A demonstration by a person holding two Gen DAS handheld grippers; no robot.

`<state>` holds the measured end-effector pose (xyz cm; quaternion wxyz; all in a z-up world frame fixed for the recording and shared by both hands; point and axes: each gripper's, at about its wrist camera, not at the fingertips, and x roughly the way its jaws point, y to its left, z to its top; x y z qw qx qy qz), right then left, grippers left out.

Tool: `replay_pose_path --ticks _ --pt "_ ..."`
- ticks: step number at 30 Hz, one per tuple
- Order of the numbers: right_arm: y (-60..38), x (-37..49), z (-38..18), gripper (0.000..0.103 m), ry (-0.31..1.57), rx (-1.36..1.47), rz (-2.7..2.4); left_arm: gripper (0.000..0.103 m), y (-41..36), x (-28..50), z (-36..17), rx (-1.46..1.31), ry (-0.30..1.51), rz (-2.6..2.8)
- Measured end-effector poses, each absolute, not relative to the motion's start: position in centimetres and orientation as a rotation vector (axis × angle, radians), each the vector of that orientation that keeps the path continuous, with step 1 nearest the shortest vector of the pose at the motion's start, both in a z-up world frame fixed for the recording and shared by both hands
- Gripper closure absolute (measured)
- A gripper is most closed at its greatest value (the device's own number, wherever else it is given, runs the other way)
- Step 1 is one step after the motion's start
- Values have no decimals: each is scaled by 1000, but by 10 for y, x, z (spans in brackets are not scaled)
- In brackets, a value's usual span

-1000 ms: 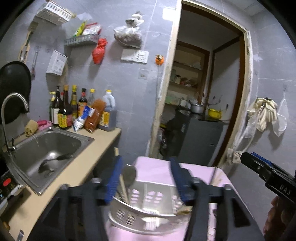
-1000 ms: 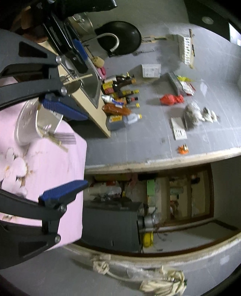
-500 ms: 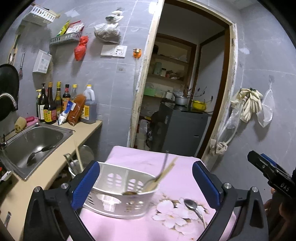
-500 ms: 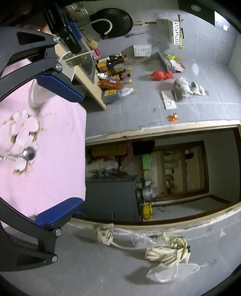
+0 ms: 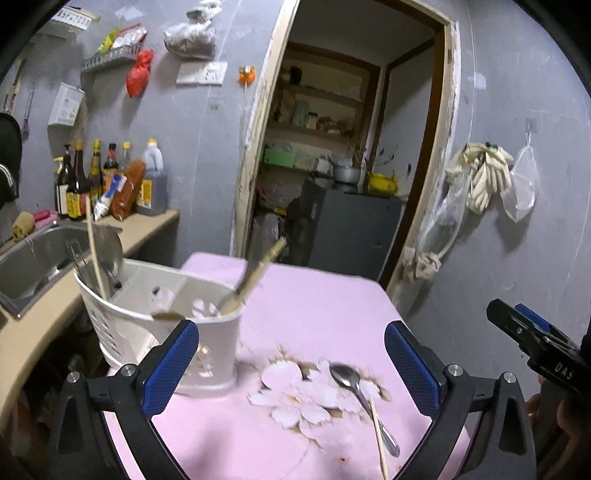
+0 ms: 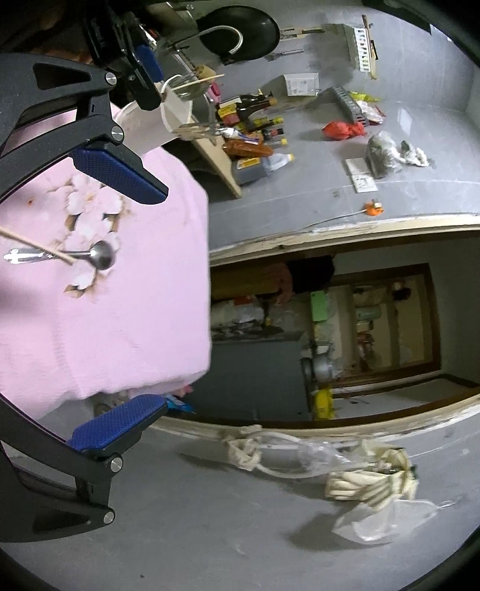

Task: Organize utensils
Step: 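Withdraw both tools from the holder back over the table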

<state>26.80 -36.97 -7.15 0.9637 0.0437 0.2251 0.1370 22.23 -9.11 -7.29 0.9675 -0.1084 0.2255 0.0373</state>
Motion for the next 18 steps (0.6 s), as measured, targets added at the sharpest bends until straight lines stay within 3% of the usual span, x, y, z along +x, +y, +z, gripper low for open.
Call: replay_pose_path --ticks 10,12,14,15,18 --pt "-383 290 -135 3 632 92 322 2 -106 242 -114 -221 611 36" --pt "-381 293 -148 12 672 87 347 2 -108 245 -120 -215 626 48" --pt "-377 295 -160 33 706 92 371 2 -108 247 -126 -209 638 59" --pt "-373 299 -167 35 730 97 397 2 -108 248 -130 -205 647 66" --pt "-359 306 -182 57 766 97 466 3 -107 252 -139 -202 665 78"
